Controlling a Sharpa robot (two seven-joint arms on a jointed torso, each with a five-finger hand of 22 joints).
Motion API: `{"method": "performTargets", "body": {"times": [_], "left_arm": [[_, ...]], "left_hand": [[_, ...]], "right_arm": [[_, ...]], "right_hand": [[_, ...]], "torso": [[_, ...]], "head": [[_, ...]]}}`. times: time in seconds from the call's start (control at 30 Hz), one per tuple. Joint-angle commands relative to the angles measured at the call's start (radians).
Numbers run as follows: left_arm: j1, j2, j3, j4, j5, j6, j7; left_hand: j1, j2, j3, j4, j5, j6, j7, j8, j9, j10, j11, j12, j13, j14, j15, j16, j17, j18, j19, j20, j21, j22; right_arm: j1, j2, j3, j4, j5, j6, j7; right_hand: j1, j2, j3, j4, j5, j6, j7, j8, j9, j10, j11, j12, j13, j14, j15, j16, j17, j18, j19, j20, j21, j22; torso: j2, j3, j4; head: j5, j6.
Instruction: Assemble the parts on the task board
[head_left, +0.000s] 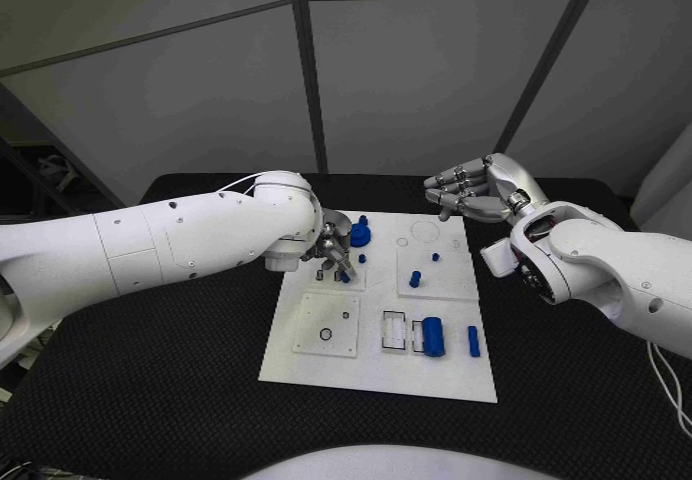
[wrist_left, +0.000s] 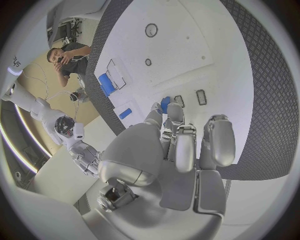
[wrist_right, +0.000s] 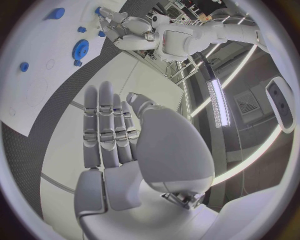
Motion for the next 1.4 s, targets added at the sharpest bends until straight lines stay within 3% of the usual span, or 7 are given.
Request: {"method": "performTargets", "body": {"times": [0.03,0.33,0.37,0.47,0.6,0.9,1.4], "left_arm": [[-0.001,-0.005,-0.002,0.002,0.032,-0.009,-0.005],[-0.001,-0.033,-0.002,0.019,0.089,-0.077,-0.002],[-0.001,-0.039,-0.002,0.023,0.097,-0.095,-0.002],[-0.001,-0.055,-0.002,0.033,0.122,-0.145,-0.001],[-0.002,-0.079,-0.002,0.053,0.146,-0.208,0.000],[-0.009,-0.139,-0.005,0.116,0.170,-0.352,0.001],[-0.077,-0.162,-0.012,0.160,0.157,-0.544,0.010]], "left_hand": [[0.019,0.009,0.108,-0.079,0.007,0.000,-0.006,0.003,0.012,0.009,-0.008,-0.012,-0.005,0.078,-0.005,0.004,0.181,0.005,0.000,-0.009,0.007,0.003],[-0.157,-0.097,0.478,-0.164,0.012,0.002,-0.004,0.026,0.073,0.041,-0.006,-0.021,0.004,0.082,-0.001,0.008,0.190,0.003,0.006,-0.004,0.014,0.019],[-0.209,-0.123,0.584,-0.164,0.010,0.004,0.002,0.039,0.095,0.050,-0.012,-0.021,0.006,0.082,0.001,0.008,0.191,0.003,0.007,-0.005,0.015,0.021],[-0.237,-0.160,0.639,-0.167,0.077,0.005,-0.007,0.049,0.113,0.058,-0.007,-0.016,0.014,0.084,-0.004,0.010,0.195,0.002,0.012,-0.006,0.019,0.028],[-0.272,-0.192,0.736,-0.165,0.098,0.004,-0.013,0.069,0.144,0.058,-0.010,-0.034,-0.006,0.086,-0.009,0.012,0.200,0.001,0.015,-0.008,0.021,0.032],[-0.296,-0.227,0.801,-0.164,0.107,0.004,-0.016,0.091,0.175,0.061,-0.016,-0.059,-0.037,0.089,-0.013,0.016,0.208,-0.001,0.025,-0.014,0.028,0.046],[-0.310,-0.256,0.847,-0.162,0.126,0.010,-0.023,0.111,0.199,0.085,-0.023,-0.048,-0.024,0.090,-0.019,0.017,0.211,-0.006,0.040,-0.020,0.039,0.065]], "right_arm": [[0.002,0.001,0.000,0.000,-0.002,0.009,0.002],[0.002,-0.001,0.000,0.001,-0.002,0.011,0.002],[0.002,-0.002,0.000,0.001,-0.002,0.011,0.003],[0.002,-0.002,0.000,-0.001,-0.002,0.011,0.003],[0.002,-0.007,0.000,0.001,-0.002,0.011,0.004],[0.002,-0.016,0.000,-0.001,-0.002,0.007,0.004],[0.002,-0.011,0.000,-0.010,-0.002,0.011,0.002]], "right_hand": [[-0.013,-0.002,-0.003,0.000,0.004,0.001,0.001,-0.003,-0.001,-0.001,0.005,-0.004,-0.002,0.005,0.000,-0.005,-0.001,0.011,0.004,0.001,-0.004,-0.002],[-0.013,-0.003,-0.004,0.000,0.004,0.000,0.002,-0.003,-0.001,-0.001,0.005,-0.004,-0.002,0.006,0.000,-0.006,-0.002,0.011,0.004,0.002,-0.005,-0.002],[-0.014,-0.003,-0.004,0.000,0.005,-0.001,0.002,-0.004,-0.001,-0.002,0.005,-0.005,-0.003,0.006,0.000,-0.007,-0.002,0.012,0.005,0.002,-0.006,-0.003],[-0.014,-0.003,-0.004,0.000,0.005,-0.001,0.002,-0.004,-0.001,-0.002,0.005,-0.005,-0.003,0.006,0.000,-0.007,-0.002,0.012,0.005,0.002,-0.006,-0.003],[-0.015,-0.004,-0.004,0.001,0.005,-0.002,0.003,-0.004,-0.002,-0.003,0.006,-0.005,-0.005,0.006,0.001,-0.009,-0.003,0.011,0.005,0.002,-0.007,-0.003],[-0.016,-0.005,-0.005,0.001,0.006,-0.006,0.004,-0.005,-0.002,-0.005,0.007,-0.006,-0.007,0.006,0.001,-0.011,-0.005,0.011,0.005,0.002,-0.009,-0.005],[-0.017,-0.006,-0.005,0.002,0.007,-0.009,0.005,-0.006,-0.003,-0.008,0.008,-0.006,-0.009,0.007,0.002,-0.014,-0.006,0.011,0.005,0.003,-0.012,-0.006]], "torso": [[0.000,0.0001,0.0001],[-0.001,0.0007,0.0021],[-0.001,0.0004,0.0024],[-0.002,0.0010,0.0031],[-0.002,0.0027,0.0046],[-0.002,0.0074,0.0081],[-0.003,0.0079,0.0090]], "head": [[0.002,-0.002],[0.003,-0.003],[0.004,-0.003],[0.009,-0.003],[0.012,-0.003],[0.017,-0.007],[0.020,-0.012]]}}
